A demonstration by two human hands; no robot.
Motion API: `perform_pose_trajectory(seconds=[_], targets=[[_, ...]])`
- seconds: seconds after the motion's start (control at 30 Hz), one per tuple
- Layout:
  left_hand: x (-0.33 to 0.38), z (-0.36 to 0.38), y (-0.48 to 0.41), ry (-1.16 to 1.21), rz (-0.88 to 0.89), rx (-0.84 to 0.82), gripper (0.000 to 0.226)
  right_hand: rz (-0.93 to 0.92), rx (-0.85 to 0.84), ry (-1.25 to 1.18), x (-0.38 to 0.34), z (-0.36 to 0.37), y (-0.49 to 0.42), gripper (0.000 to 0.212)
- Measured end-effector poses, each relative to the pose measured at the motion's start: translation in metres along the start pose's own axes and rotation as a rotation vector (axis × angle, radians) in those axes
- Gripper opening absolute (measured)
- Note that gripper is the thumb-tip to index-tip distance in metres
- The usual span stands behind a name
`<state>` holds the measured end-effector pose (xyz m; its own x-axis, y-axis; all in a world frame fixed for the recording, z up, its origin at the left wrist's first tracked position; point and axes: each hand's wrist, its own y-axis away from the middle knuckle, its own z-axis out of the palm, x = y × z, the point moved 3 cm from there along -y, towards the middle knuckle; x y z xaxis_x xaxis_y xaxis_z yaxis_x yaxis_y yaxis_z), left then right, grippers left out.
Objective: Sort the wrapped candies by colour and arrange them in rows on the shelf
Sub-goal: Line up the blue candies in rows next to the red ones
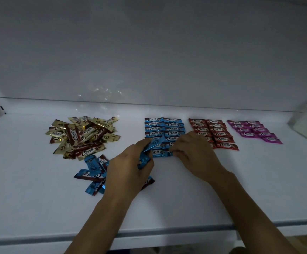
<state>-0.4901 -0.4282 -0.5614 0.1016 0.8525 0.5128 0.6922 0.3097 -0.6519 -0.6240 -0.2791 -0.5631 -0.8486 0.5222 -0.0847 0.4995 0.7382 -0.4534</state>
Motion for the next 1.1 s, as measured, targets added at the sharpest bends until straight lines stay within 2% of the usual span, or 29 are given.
perform_pose_trajectory(seconds=[0.1, 0.17, 0.23, 0.33, 0.37, 0.43, 0.5, 0.57, 0.6, 0.7, 0.87, 1.0, 1.1], targets=[[0.003, 0.001, 0.001, -0.001, 0.03, 0.004, 0.041, -0.003, 0.074, -0.058, 0.003, 0.006, 0.009, 0.021], [0.007, 0.002, 0.001, -0.011, 0.083, -0.004, 0.039, 0.008, 0.184, -0.177, -0.001, -0.002, 0.01, 0.024], [0.009, 0.002, 0.0, -0.044, 0.13, -0.017, 0.039, 0.132, 0.229, -0.492, -0.01, -0.018, 0.009, 0.03], [0.012, 0.002, 0.0, -0.084, 0.166, -0.035, 0.04, 0.257, 0.073, -1.14, -0.031, -0.028, 0.011, 0.048], [0.012, 0.002, 0.0, -0.093, 0.181, -0.043, 0.04, 0.247, 0.043, -1.233, -0.035, -0.026, 0.013, 0.046], [0.014, 0.002, 0.001, -0.11, 0.205, -0.059, 0.042, 0.262, 0.027, -1.312, -0.045, -0.026, 0.017, 0.029], [0.015, 0.002, 0.001, -0.149, 0.218, -0.085, 0.05, 0.323, 0.067, -1.272, -0.048, -0.025, 0.018, 0.019], [0.017, 0.003, 0.003, -0.179, 0.207, -0.108, 0.069, 0.383, 0.154, -1.197, -0.046, -0.026, 0.021, 0.013], [0.017, 0.002, 0.004, -0.172, 0.178, -0.109, 0.073, 0.43, 0.204, -1.172, -0.043, -0.026, 0.022, 0.018], [0.013, -0.003, 0.003, -0.11, 0.05, -0.068, 0.069, 0.551, 0.275, -1.052, -0.032, -0.023, 0.028, 0.033], [0.006, -0.007, 0.004, -0.064, -0.112, -0.008, 0.055, 0.589, 0.25, -0.817, -0.027, -0.016, 0.033, 0.04], [0.004, -0.008, 0.004, -0.027, -0.178, 0.009, 0.05, 0.621, 0.016, -0.391, -0.03, -0.008, 0.033, 0.027], [0.006, -0.009, 0.005, -0.015, -0.169, 0.005, 0.05, 0.635, 0.086, -0.273, -0.031, -0.01, 0.034, 0.028]])
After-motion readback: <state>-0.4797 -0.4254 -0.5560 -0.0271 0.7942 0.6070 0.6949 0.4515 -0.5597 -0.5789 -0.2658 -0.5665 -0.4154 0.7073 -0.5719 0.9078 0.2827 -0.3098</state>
